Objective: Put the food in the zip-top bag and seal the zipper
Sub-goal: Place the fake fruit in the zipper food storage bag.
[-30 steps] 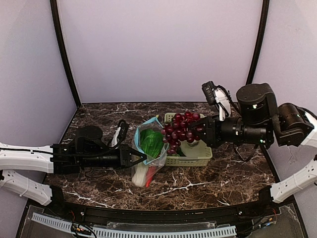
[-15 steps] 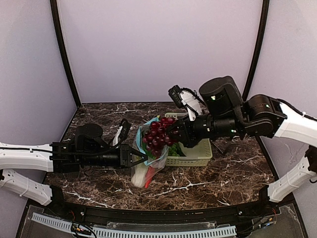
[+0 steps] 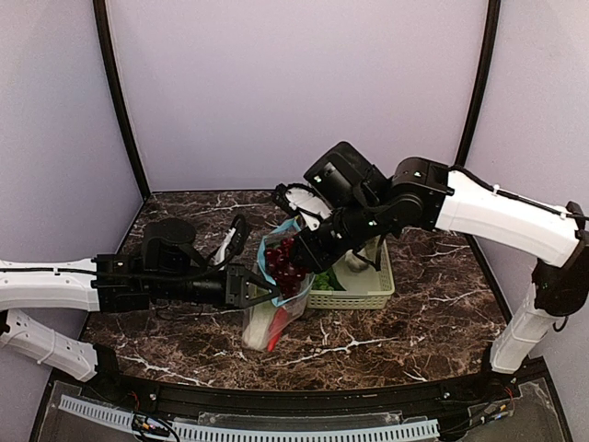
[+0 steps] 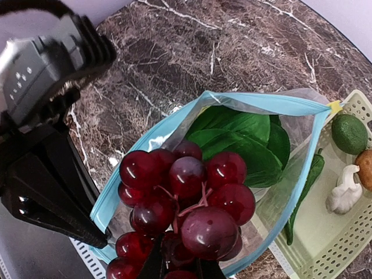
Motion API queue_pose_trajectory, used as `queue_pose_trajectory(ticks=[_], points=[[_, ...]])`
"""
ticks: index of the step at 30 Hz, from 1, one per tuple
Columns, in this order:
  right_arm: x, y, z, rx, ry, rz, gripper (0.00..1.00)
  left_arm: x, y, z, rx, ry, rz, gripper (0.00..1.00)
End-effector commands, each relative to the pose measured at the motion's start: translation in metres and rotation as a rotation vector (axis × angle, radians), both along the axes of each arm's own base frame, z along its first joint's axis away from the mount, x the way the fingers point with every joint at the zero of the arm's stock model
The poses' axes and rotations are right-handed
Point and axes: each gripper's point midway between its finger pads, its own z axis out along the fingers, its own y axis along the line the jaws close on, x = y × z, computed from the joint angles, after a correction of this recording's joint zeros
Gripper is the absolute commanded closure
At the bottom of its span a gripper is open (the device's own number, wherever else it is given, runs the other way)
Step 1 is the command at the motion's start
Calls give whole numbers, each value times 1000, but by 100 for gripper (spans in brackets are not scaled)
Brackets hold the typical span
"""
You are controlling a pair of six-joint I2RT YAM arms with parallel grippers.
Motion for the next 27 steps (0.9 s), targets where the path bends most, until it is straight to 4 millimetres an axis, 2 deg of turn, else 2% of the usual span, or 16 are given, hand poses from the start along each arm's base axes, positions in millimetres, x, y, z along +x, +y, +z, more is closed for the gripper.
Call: queue_pose_trajectory(ticks=[1,11,20,23,27], points=[[-15,10,1,-22,29,132,100,-8,-2,8,23,-34,-73,99],[4,30,-32,-106,27,108,100,-15,-9,17,3,-47,-141,99],[-4,23,-54,-141,82,110,98,-4,12,33,-25,-111,-23,99],[-10,22,-50,-114,99,126,86,-4,16,31,-26,-107,-15,99],[-14,20,-20,-35,81,126,60,-5,16,25,-21,-81,-17,99]])
